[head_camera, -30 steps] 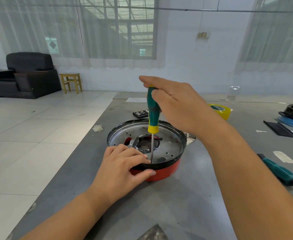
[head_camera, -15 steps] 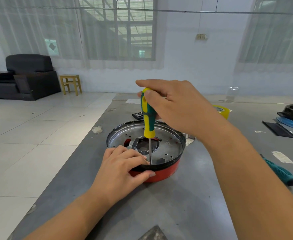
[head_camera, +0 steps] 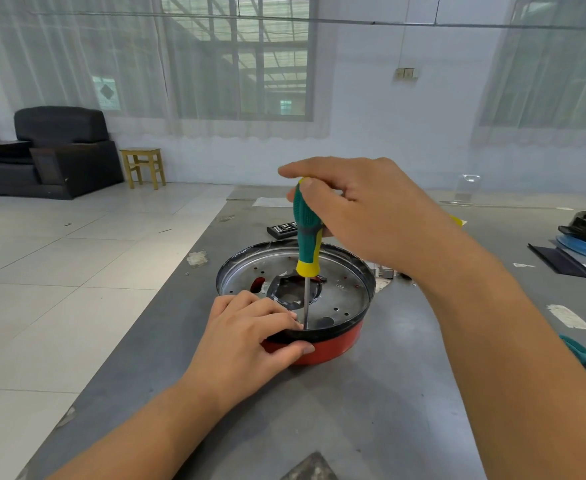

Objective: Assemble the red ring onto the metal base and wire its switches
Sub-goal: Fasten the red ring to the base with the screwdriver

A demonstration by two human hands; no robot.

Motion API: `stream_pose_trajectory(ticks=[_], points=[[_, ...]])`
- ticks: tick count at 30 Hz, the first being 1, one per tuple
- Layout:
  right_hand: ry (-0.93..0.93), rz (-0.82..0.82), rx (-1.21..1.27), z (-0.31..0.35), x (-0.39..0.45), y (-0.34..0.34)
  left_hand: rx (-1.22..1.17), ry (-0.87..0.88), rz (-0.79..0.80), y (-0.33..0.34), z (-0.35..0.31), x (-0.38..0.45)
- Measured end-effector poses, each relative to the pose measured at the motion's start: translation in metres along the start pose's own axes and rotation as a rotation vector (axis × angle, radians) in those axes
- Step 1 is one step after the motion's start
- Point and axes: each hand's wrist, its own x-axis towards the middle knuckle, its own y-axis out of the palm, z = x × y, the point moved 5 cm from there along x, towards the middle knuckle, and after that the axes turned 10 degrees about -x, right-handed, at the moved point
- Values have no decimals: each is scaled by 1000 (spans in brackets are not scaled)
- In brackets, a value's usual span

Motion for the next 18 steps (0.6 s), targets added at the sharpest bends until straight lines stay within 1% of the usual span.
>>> stream_pose_trajectory(ticks=[2,6,9,11,14,16,18], points=[[-36,-15,-55,3,-1,-3,2,3,2,0,0,0],[-43,-137,-251,4,-1,-10,-3,10,-7,0,-2,0],[-39,-127,-385,5,-1,-5,-9,17,-12,0,-1,0],[-20,-64,-359,4,-1,-1,-9,17,-12,0,-1,0],[35,42,-165,-2,0,0,-16,7,-14,0,0,0],[8,73,-143,-4,-1,-4,-18,4,-8,0,-1,1],[-31,67,-135,-3,-2,-6,-16,3,2,0,-1,1]])
